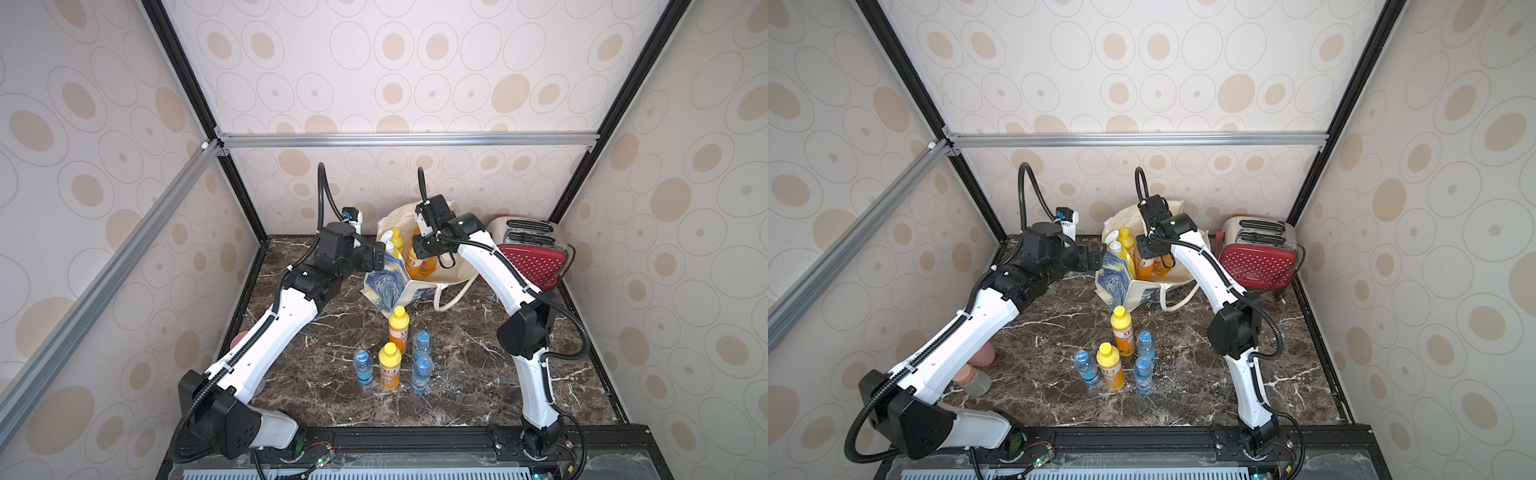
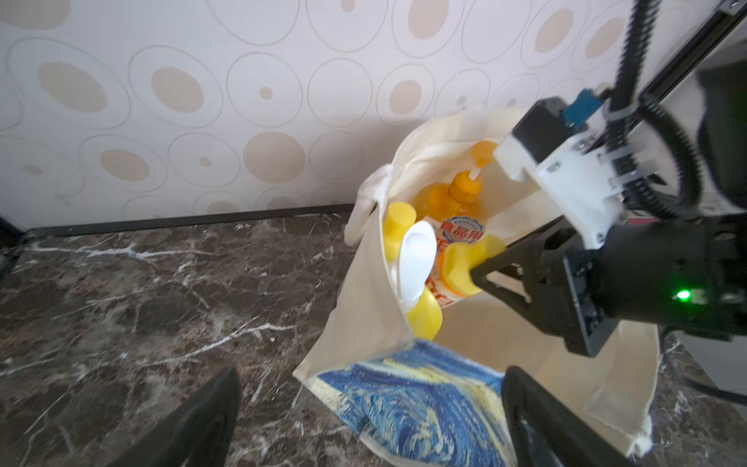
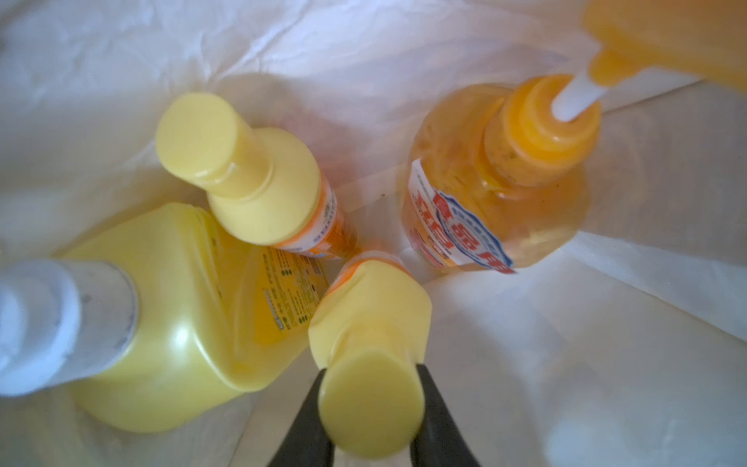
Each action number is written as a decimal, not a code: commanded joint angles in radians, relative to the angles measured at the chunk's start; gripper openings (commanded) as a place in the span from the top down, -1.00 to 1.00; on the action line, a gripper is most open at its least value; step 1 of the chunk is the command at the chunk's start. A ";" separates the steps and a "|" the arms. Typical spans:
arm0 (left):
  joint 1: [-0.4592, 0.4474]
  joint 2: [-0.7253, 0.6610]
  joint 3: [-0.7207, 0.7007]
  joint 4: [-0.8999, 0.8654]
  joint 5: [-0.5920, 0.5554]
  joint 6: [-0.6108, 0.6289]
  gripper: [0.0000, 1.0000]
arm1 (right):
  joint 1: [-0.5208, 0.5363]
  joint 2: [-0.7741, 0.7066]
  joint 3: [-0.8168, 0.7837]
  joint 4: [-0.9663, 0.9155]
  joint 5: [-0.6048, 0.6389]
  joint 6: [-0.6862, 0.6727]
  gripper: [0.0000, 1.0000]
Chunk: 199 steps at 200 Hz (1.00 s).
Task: Pack dish soap into the shopping bag
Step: Place the bottle of dish soap in the shopping bag.
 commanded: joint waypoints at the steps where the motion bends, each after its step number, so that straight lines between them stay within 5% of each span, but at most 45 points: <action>1: 0.035 0.058 0.077 0.039 0.082 0.012 -0.99 | 0.006 0.023 0.084 0.105 -0.116 0.031 1.00; 58: 0.064 0.222 0.241 -0.004 0.202 0.041 -0.99 | 0.004 0.051 0.083 0.134 -0.229 0.037 0.93; 156: 0.055 0.125 0.241 -0.190 0.151 0.006 -0.99 | -0.075 -0.235 -0.054 0.079 -0.130 -0.069 0.21; 199: -0.037 0.058 0.253 -0.285 0.111 -0.056 -0.61 | -0.196 -0.274 -0.036 -0.046 -0.064 -0.171 -0.16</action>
